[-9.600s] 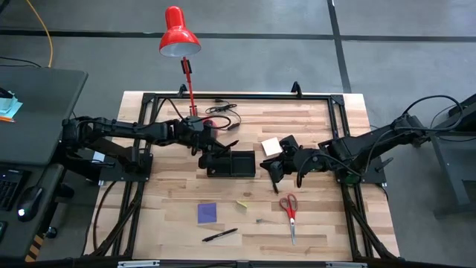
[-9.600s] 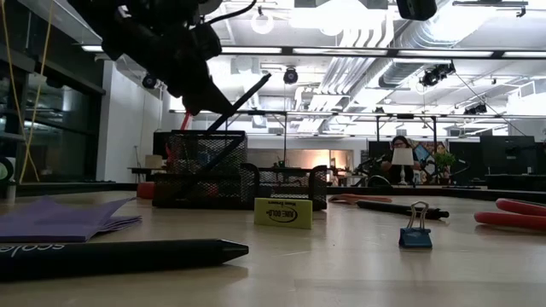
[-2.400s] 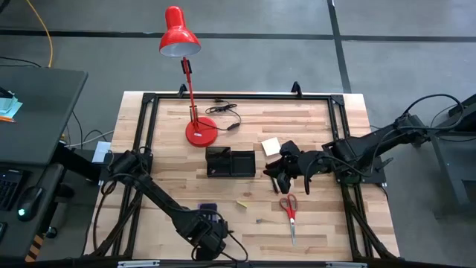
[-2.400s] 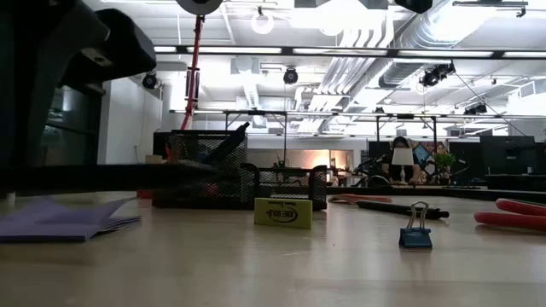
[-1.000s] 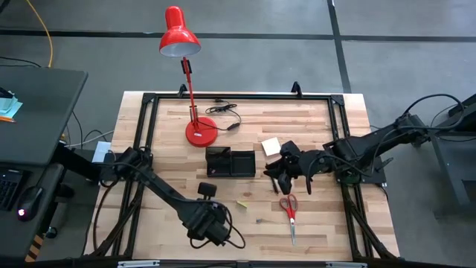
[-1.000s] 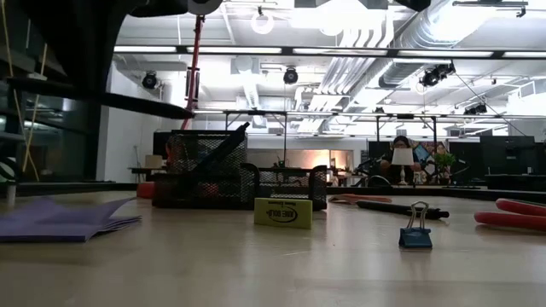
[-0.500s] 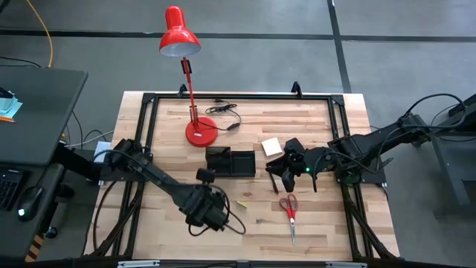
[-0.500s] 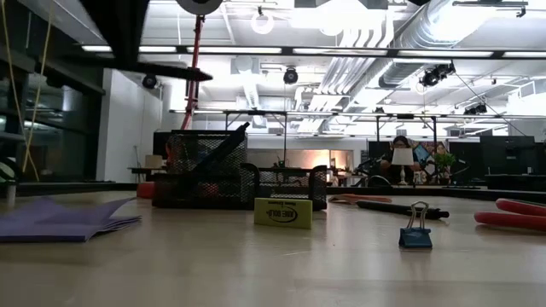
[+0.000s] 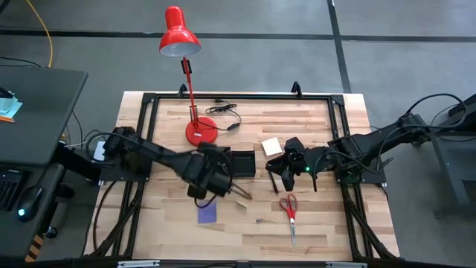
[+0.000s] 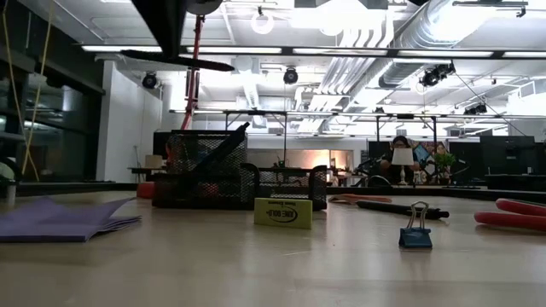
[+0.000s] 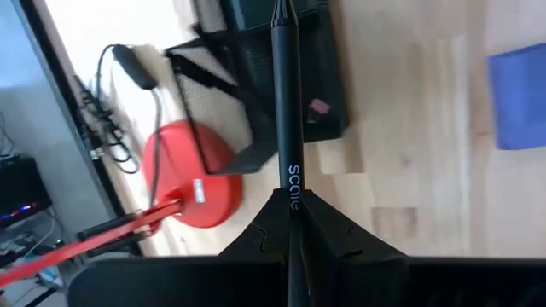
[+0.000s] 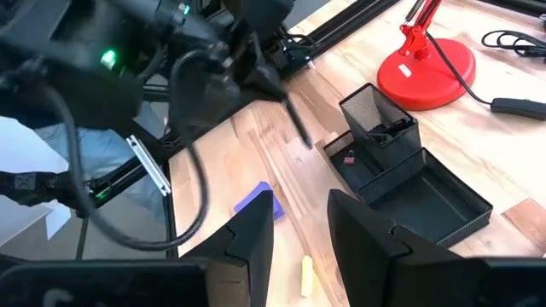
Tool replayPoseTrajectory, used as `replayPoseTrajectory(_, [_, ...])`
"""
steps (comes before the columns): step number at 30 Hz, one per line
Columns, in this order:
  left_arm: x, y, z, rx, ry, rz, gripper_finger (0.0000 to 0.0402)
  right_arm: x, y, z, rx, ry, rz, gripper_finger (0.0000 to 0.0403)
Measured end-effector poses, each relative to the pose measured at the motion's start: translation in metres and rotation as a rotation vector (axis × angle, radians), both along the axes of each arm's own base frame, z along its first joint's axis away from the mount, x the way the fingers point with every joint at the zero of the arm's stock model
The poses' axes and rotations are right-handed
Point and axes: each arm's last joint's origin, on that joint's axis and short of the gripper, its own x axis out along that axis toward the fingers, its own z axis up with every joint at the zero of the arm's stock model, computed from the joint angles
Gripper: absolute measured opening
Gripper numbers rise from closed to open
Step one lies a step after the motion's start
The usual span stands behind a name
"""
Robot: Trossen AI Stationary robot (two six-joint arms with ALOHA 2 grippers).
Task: Pick and place office supplies into organizer
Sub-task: Put the pen into the desk organizer
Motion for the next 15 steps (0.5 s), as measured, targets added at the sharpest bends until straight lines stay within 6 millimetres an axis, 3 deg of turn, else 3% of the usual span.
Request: replayPoseTrajectory(15, [0.006,0.055,0.001,0.046,0.108,-0.087,0.0001,-0.01,-0.005,0.008,-0.005,-0.025,-0.025,0.0107])
